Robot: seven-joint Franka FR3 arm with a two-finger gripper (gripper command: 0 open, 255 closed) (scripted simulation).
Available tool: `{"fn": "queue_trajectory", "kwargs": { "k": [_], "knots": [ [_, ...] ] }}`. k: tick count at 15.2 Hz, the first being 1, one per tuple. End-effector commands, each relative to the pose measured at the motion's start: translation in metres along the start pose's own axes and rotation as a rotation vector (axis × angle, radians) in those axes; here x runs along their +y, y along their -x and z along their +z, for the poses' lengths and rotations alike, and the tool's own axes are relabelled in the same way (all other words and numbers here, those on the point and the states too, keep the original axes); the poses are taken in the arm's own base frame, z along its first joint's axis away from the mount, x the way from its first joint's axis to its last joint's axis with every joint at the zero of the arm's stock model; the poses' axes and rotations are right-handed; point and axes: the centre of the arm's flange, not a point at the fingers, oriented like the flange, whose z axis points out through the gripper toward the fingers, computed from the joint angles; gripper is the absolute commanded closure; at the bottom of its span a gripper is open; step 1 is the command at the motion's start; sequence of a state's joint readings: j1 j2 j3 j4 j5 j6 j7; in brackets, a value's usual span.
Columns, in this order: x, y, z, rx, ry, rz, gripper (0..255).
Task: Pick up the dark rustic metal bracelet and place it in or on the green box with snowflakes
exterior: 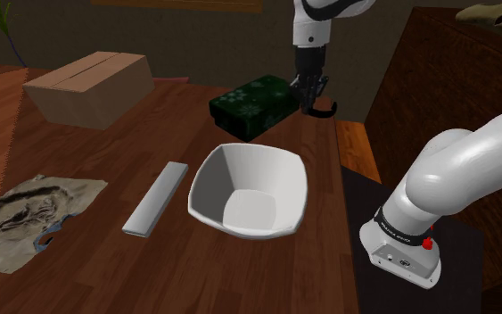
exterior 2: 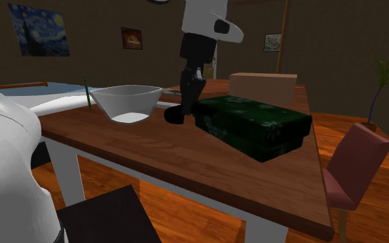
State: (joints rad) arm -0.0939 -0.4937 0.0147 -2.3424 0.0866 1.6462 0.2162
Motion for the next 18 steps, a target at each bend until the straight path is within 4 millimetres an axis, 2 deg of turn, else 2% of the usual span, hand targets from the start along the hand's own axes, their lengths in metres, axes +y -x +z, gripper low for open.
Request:
{"fn": "queue_trajectory", "kwargs": {
  "k": [1, 12, 13, 18],
  "knots": [
    [-0.001, 0.002, -0.011, 0.0, 0.0, 0.0, 255],
    [-0.002, 0.014, -0.068, 0.0, 0.0, 0.0, 255],
    [-0.002, 0.015, -0.068, 0.0, 0.0, 0.0, 255],
    [-0.029, -0.044, -0.083, 0.0, 0.0, 0.0, 255]
  ]
}}
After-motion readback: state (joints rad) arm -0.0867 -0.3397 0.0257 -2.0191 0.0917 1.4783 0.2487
